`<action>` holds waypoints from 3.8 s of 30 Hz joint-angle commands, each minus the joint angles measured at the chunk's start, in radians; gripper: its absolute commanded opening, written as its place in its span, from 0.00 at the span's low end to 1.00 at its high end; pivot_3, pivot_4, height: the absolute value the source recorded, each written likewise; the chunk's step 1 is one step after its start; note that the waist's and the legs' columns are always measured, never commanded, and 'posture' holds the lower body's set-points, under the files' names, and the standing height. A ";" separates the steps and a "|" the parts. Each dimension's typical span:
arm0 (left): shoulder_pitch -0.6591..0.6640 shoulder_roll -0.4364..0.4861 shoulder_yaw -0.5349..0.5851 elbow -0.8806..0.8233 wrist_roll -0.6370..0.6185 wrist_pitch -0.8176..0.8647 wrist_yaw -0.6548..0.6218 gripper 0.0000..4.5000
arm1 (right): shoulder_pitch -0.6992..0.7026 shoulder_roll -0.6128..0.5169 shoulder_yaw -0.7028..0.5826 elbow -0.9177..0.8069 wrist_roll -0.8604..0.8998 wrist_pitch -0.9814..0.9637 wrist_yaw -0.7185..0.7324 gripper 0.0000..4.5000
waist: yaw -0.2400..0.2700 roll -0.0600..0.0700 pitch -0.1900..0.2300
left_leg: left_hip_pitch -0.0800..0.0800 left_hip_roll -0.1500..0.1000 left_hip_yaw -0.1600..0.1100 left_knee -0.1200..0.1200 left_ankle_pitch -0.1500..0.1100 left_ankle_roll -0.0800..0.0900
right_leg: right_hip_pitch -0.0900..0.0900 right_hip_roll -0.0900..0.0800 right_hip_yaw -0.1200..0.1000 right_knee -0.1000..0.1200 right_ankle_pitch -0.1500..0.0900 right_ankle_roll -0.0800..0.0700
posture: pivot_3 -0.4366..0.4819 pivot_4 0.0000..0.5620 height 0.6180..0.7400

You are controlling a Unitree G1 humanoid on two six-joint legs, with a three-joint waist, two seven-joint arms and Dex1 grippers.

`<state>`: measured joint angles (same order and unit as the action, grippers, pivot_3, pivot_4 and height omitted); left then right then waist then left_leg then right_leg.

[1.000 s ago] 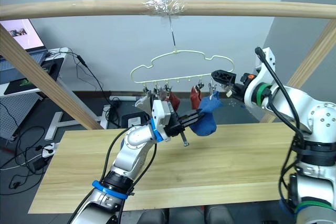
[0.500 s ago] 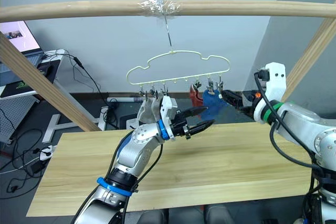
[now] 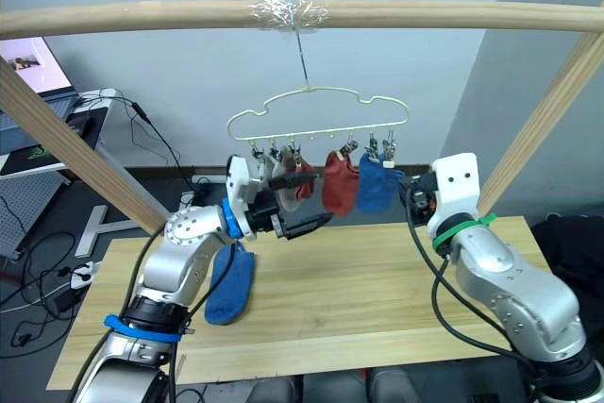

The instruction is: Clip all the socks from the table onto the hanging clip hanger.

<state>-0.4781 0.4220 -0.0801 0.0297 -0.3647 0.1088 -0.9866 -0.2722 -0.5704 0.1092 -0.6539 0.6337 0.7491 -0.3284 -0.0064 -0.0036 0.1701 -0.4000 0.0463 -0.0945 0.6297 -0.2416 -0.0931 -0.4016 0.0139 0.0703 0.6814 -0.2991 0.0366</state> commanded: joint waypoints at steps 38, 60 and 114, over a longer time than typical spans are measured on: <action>-0.007 0.045 0.055 -0.216 -0.112 0.161 0.041 1.00 | -0.211 0.433 -0.186 0.361 -0.224 -0.090 0.339 0.53 | 0.007 -0.001 -0.001 | 0.002 0.000 0.000 0.001 0.001 0.001 | -0.002 0.000 0.000 0.011 0.000 -0.001 | 0.62 0.23 1.00; -0.011 0.038 0.047 -0.224 -0.116 0.167 0.041 1.00 | -0.332 0.366 -0.286 0.563 -0.128 0.005 0.493 0.53 | 0.006 0.000 -0.001 | 0.003 0.000 0.000 0.002 0.003 0.004 | -0.003 0.000 0.000 0.016 0.001 -0.001 | 0.63 0.24 1.00; -0.028 0.017 0.070 -0.226 -0.111 0.130 0.081 1.00 | -0.317 0.431 -0.122 0.560 -0.506 -0.168 0.355 0.53 | 0.009 -0.001 -0.001 | 0.003 0.000 0.000 0.001 0.003 0.004 | -0.003 0.000 0.000 0.016 0.001 -0.001 | 0.65 0.24 1.00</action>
<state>-0.5033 0.4362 -0.0312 -0.1598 -0.4654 0.2547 -0.9076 -0.5875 -0.1461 -0.0134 -0.0299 0.1486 0.5867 0.0555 0.0023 -0.0041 0.1694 -0.3969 0.0458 -0.0947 0.6311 -0.2390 -0.0890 -0.4047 0.0137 0.0701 0.6970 -0.2986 0.0358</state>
